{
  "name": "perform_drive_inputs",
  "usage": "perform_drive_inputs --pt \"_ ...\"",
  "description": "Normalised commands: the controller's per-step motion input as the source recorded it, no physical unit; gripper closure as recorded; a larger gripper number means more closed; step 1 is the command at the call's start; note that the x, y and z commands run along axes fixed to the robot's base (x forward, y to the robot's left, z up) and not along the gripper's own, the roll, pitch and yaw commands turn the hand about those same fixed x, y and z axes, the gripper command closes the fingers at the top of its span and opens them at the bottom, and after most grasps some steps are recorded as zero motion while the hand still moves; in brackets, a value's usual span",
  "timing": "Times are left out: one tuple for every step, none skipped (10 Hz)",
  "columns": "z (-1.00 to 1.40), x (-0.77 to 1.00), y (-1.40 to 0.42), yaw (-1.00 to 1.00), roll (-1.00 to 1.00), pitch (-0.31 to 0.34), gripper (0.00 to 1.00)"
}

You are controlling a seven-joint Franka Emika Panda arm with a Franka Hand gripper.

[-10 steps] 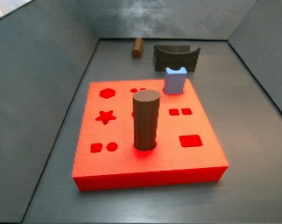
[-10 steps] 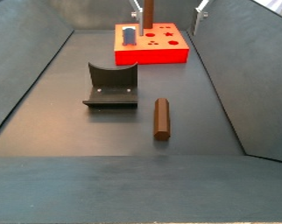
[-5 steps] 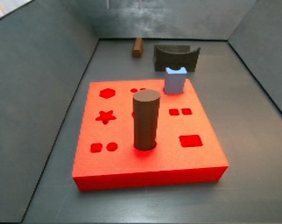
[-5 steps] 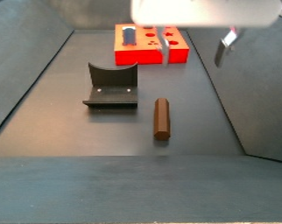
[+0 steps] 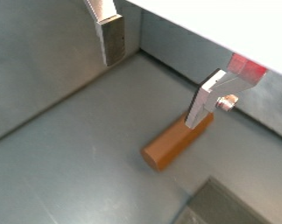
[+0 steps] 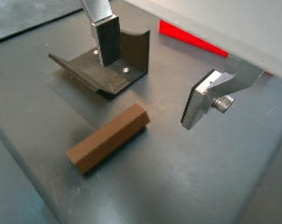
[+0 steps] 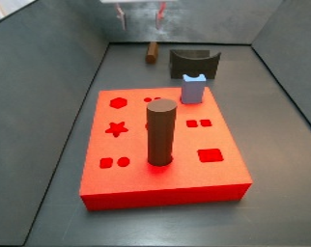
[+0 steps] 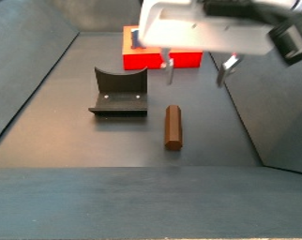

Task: Pick up the hexagon object. Move up. Place the hexagon object on the fixture. Regrasp the hexagon object. Move to above the board. Insert the hexagon object.
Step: Pick up the hexagon object.

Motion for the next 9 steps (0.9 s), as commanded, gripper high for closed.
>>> perform_drive_inputs --pt "-1.00 0.74 -0.04 -0.19 0.09 0.039 0.00" --pt "-1.00 0.71 -0.06 -0.13 0.09 0.027 0.00" --pt "-1.00 0.68 -0.07 -0.10 0.09 0.026 0.00" --pt "-0.96 0.57 -0.07 -0.02 0.11 0.059 0.00" --pt "-0.87 0.38 -0.09 0.00 0.16 0.090 0.00" --pt "-0.69 0.09 -0.13 0.15 0.23 0.134 0.00" --pt "-0.57 -0.07 -0.12 0.27 0.29 0.113 0.00" --pt "-0.56 -0.41 -0.03 0.33 0.30 0.054 0.00" --pt "-0.63 -0.39 -0.03 0.31 0.28 0.029 0.00"
